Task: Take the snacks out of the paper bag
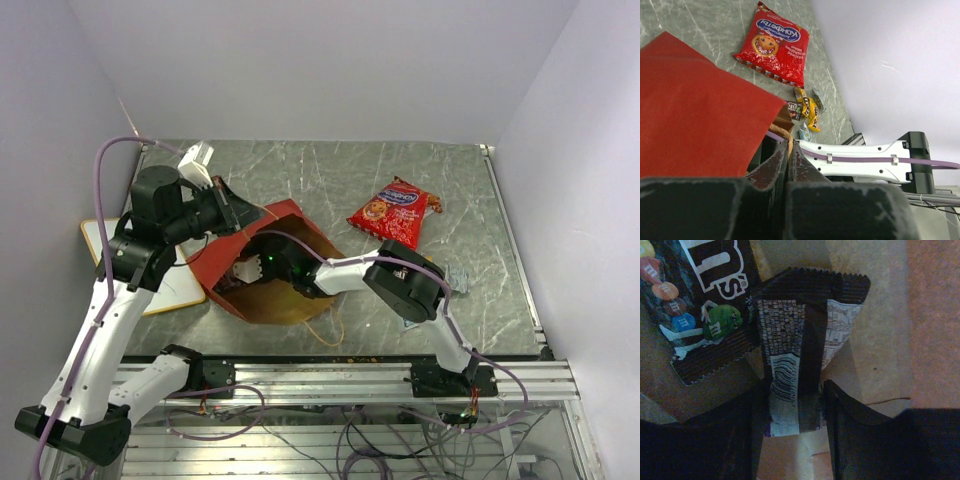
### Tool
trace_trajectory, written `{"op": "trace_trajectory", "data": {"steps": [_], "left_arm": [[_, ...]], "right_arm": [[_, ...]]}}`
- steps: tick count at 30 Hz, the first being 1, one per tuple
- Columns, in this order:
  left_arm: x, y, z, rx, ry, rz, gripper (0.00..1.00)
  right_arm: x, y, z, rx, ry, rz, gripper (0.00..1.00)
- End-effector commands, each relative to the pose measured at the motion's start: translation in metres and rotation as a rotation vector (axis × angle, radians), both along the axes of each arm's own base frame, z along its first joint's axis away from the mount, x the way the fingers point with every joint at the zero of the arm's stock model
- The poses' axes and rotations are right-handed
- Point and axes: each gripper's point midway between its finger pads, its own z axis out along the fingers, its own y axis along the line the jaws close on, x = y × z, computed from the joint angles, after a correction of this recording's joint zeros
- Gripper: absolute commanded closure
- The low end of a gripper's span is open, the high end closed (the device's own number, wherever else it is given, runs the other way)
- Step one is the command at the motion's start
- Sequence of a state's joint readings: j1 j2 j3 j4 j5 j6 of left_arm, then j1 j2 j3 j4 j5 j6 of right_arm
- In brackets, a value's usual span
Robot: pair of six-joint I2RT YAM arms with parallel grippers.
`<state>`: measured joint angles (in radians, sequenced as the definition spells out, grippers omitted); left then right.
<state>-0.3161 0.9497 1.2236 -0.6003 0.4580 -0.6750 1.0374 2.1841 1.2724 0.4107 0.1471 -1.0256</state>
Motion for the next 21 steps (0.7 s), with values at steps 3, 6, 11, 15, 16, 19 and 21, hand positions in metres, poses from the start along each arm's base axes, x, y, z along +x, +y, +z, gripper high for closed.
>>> {"op": "trace_trajectory", "data": {"steps": [3,6,11,15,16,19,21], "left_arm": [[-0.008,0.000,0.010,-0.038,-0.026,-0.004,0.93],[-0.009,0.003,0.010,-0.029,-0.022,0.009,0.93],[-0.011,0.008,0.004,-0.020,0.002,0.046,0.93],[-0.010,0.013,0.000,-0.014,0.018,0.082,0.93],[-0.009,0.014,-0.002,-0.010,0.024,0.090,0.93],[-0.007,0.018,-0.006,0.002,0.040,0.118,0.93],[-0.006,0.019,-0.008,0.007,0.047,0.130,0.93]], "right_arm": [[0.009,0.001,-0.008,0.003,0.004,-0.031,0.62],[0.009,0.001,-0.005,0.018,0.004,-0.039,0.71],[0.008,0.000,0.004,0.042,0.012,-0.049,0.84],[0.004,-0.005,0.018,0.049,0.007,-0.043,0.89],[0.001,-0.007,0.020,0.045,0.007,-0.038,0.90],[-0.008,-0.016,0.030,0.051,0.016,-0.023,0.92],[-0.015,-0.022,0.038,0.057,0.039,-0.013,0.95]]}}
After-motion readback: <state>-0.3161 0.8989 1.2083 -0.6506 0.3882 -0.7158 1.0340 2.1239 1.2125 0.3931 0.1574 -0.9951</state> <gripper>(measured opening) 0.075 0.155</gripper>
